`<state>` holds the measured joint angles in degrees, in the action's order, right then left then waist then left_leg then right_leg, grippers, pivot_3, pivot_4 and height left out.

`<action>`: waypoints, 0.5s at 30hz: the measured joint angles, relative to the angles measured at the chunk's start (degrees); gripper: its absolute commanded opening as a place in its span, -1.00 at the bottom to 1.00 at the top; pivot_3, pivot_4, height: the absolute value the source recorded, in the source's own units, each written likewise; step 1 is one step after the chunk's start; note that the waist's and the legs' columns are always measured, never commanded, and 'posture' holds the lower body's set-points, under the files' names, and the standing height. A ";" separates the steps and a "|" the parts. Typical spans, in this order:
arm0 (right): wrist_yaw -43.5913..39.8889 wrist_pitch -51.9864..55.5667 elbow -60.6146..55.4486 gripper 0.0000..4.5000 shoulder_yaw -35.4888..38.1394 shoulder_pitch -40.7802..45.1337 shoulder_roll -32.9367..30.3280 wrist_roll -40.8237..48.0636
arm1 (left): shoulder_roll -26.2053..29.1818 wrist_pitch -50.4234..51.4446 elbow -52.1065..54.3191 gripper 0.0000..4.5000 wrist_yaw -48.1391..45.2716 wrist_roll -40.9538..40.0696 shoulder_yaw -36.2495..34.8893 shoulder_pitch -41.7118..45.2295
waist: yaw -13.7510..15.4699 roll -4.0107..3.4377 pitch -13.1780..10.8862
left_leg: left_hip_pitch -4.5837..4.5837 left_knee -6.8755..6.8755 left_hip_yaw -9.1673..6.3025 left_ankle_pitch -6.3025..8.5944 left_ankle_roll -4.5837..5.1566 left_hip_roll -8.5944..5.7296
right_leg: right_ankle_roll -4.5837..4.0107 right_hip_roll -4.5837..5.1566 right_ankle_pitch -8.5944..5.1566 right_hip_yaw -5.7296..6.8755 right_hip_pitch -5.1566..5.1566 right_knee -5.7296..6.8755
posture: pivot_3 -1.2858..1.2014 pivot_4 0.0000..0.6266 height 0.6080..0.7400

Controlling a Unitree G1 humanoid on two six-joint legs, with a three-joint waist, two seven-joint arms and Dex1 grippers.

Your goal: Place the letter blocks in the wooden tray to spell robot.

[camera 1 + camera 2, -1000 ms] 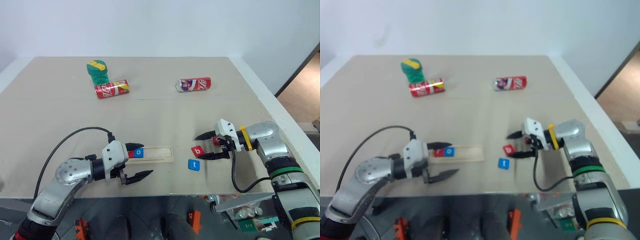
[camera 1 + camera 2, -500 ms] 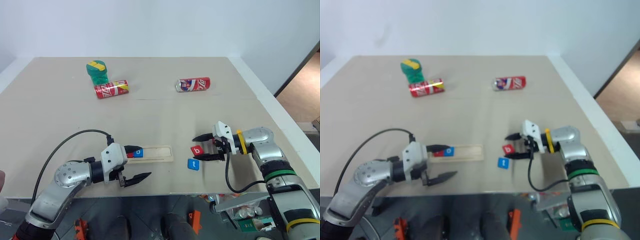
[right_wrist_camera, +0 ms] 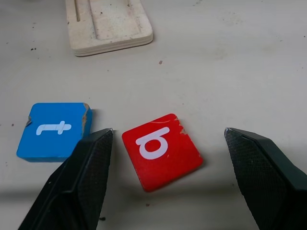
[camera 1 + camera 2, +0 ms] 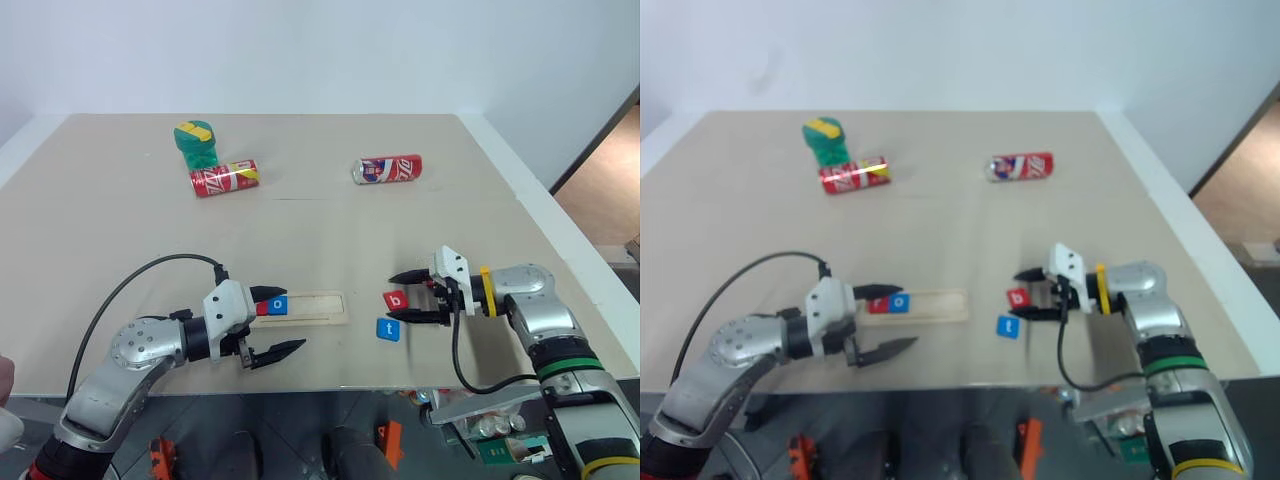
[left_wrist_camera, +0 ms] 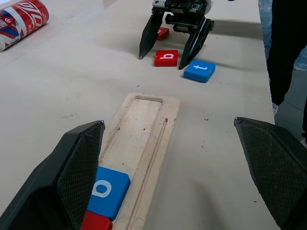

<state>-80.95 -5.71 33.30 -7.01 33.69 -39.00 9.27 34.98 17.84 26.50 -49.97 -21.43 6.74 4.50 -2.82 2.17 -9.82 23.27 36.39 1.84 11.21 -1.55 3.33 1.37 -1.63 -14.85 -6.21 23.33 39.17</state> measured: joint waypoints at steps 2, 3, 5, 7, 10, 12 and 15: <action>-0.09 -0.60 0.01 0.54 0.00 0.00 -0.04 -0.06 | 0.00 0.01 -0.05 1.00 -0.03 0.00 0.00 0.09 | 0.00 0.00 0.00 | 0.00 0.00 0.01 0.00 0.00 0.00 | -0.01 0.00 0.00 -0.01 0.00 0.00 | 0.03 -0.52 1.00; -0.08 -0.77 0.01 0.54 0.00 0.00 -0.04 -0.07 | -0.01 0.02 -0.06 1.00 -0.02 0.00 0.00 0.16 | 0.00 0.00 0.00 | 0.00 0.00 0.01 0.00 0.00 0.00 | 0.00 0.00 0.00 -0.01 0.00 0.00 | 0.03 -0.52 1.00; -0.06 -1.24 0.03 0.54 0.00 0.00 -0.04 -0.12 | -0.16 0.03 -0.07 1.00 0.00 -0.05 0.00 0.20 | 0.00 0.00 0.00 | 0.00 0.00 0.01 0.00 0.00 0.00 | 0.00 0.00 0.00 -0.01 0.00 0.00 | 0.03 -0.52 1.00; -0.04 -1.34 0.05 0.54 0.00 0.01 -0.03 -0.16 | -0.18 0.03 -0.08 1.00 0.01 -0.06 0.00 0.20 | 0.00 0.00 0.00 | 0.00 0.00 0.01 0.00 0.00 0.00 | 0.00 0.00 0.00 -0.01 0.00 0.00 | 0.03 -0.52 1.00; 0.37 0.49 0.05 0.54 0.10 0.01 0.07 0.09 | -1.91 2.74 -0.08 1.00 1.36 -3.23 -1.27 0.20 | 0.00 0.01 0.00 | 0.00 0.00 0.00 0.00 0.00 0.01 | 0.01 0.00 0.01 -0.01 0.00 0.00 | 0.03 -0.52 1.00; 0.49 1.60 0.02 0.54 0.12 0.00 0.16 0.44 | -2.52 4.93 -0.07 1.00 2.31 -5.62 -2.35 0.26 | -0.01 0.01 -0.01 | 0.00 0.01 -0.01 0.00 0.00 0.00 | 0.01 -0.01 0.02 0.00 0.00 0.00 | 0.03 -0.52 1.00; 0.22 1.60 0.02 0.54 0.12 0.00 0.16 0.50 | -2.51 6.34 -0.03 1.00 2.90 -6.60 -2.68 0.31 | -0.01 0.01 -0.01 | 0.00 0.01 -0.01 0.00 0.00 0.00 | 0.01 -0.02 0.02 0.00 0.00 0.00 | 0.03 -0.52 1.00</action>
<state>-80.73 -4.11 33.32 -6.88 33.69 -38.84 9.77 32.47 24.18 26.46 -47.07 -28.03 4.06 4.81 -2.83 2.18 -9.82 23.27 36.39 1.84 11.21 -1.55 3.33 1.38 -1.65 -14.83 -6.21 23.33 39.16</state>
